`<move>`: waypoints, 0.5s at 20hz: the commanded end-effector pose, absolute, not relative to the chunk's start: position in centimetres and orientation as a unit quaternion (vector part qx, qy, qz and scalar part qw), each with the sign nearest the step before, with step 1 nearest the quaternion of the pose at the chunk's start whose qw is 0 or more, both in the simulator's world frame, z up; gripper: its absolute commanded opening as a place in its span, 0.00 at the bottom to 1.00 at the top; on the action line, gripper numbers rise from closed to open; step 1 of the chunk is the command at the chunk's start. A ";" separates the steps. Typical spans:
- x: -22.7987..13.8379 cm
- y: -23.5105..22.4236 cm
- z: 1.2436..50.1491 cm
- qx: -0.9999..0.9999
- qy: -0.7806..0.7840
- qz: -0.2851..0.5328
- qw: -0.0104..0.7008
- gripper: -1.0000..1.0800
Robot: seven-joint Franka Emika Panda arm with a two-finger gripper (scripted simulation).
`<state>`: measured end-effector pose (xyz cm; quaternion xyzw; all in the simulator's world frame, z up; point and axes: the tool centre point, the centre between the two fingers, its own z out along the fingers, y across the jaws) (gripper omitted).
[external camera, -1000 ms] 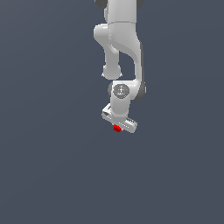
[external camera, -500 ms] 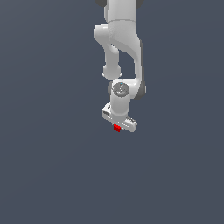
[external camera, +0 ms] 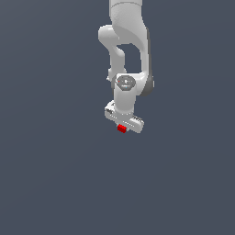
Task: Pick up the red cube and move it to a goal position.
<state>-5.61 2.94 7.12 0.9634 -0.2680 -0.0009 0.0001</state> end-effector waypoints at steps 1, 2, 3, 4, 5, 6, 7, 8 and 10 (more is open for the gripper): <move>-5.8 2.7 9.1 0.963 -0.268 0.000 0.000 0.00; -5.9 2.5 10.0 0.963 -0.268 0.000 0.000 0.00; -6.1 2.4 10.9 0.963 -0.268 0.000 0.000 0.00; -6.2 2.2 11.9 0.963 -0.268 0.000 0.000 0.00; -6.3 2.1 12.9 0.963 -0.268 0.000 0.000 0.00; -6.5 1.9 14.0 0.963 -0.268 0.000 0.000 0.00; -6.6 1.8 15.1 0.963 -0.268 0.000 0.000 0.00; -6.7 1.6 16.2 0.963 -0.269 0.000 0.000 0.00; -7.0 1.3 18.5 0.963 -0.269 0.000 0.000 0.00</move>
